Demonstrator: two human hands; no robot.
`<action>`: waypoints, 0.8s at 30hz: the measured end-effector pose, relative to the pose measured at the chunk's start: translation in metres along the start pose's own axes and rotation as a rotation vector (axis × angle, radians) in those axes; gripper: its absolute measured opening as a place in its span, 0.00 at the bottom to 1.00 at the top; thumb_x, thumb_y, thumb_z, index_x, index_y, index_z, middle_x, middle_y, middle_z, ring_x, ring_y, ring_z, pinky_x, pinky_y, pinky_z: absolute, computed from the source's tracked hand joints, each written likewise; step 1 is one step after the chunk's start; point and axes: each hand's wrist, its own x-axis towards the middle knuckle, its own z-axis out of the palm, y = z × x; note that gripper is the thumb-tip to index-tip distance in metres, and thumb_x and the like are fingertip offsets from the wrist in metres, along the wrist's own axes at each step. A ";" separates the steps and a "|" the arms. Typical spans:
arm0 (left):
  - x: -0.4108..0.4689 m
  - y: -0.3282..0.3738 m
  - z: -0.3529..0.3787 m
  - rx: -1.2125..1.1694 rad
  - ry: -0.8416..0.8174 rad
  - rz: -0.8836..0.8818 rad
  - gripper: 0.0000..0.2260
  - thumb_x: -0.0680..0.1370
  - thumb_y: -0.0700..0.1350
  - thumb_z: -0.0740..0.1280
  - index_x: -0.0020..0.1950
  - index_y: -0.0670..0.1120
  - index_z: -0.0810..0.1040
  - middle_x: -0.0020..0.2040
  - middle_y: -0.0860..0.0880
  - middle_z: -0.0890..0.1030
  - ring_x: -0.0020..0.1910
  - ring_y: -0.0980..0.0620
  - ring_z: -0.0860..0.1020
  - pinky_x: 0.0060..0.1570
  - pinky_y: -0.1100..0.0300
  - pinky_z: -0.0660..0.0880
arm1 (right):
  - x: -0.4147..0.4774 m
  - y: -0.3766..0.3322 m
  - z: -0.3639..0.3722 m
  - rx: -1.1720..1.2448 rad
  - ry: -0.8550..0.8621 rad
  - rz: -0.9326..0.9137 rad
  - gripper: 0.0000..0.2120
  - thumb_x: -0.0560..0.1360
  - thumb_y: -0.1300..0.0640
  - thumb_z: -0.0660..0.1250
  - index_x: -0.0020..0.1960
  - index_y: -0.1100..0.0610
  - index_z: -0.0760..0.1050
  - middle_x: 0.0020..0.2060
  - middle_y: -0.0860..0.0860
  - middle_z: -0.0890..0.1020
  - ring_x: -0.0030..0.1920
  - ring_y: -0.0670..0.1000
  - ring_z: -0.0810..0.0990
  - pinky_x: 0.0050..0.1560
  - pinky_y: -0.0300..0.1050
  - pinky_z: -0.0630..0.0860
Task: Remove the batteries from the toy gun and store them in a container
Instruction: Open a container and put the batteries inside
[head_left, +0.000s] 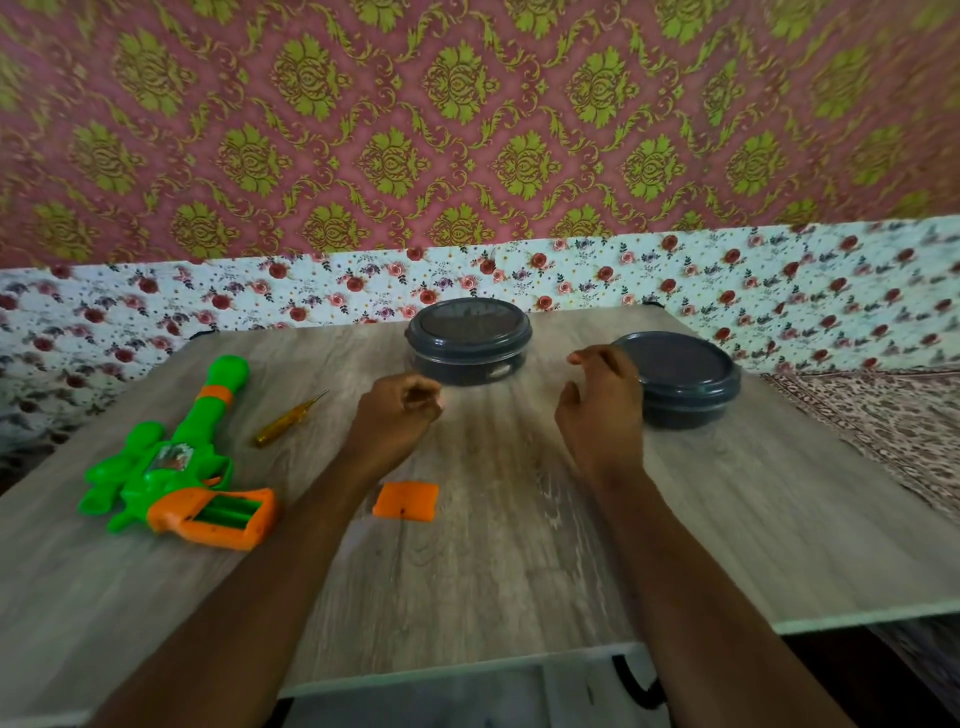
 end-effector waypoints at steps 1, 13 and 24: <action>-0.002 0.001 -0.002 0.045 -0.029 -0.017 0.11 0.79 0.45 0.75 0.60 0.46 0.85 0.53 0.50 0.85 0.50 0.58 0.82 0.52 0.64 0.78 | -0.001 0.003 -0.005 -0.055 0.030 0.012 0.19 0.76 0.66 0.68 0.66 0.60 0.78 0.65 0.56 0.77 0.67 0.56 0.75 0.71 0.52 0.72; -0.025 -0.004 -0.015 -0.173 -0.151 -0.205 0.07 0.80 0.44 0.74 0.57 0.46 0.85 0.51 0.54 0.84 0.51 0.60 0.80 0.46 0.68 0.73 | 0.005 0.035 -0.036 -0.604 -0.223 0.171 0.32 0.74 0.66 0.70 0.77 0.55 0.68 0.77 0.59 0.66 0.79 0.61 0.60 0.75 0.77 0.51; -0.025 -0.008 -0.016 -0.386 0.172 -0.062 0.05 0.79 0.39 0.75 0.49 0.49 0.87 0.46 0.47 0.88 0.48 0.45 0.86 0.48 0.52 0.86 | -0.015 -0.002 -0.033 -0.507 0.040 -0.059 0.24 0.69 0.66 0.74 0.64 0.67 0.74 0.60 0.66 0.77 0.62 0.67 0.75 0.65 0.60 0.62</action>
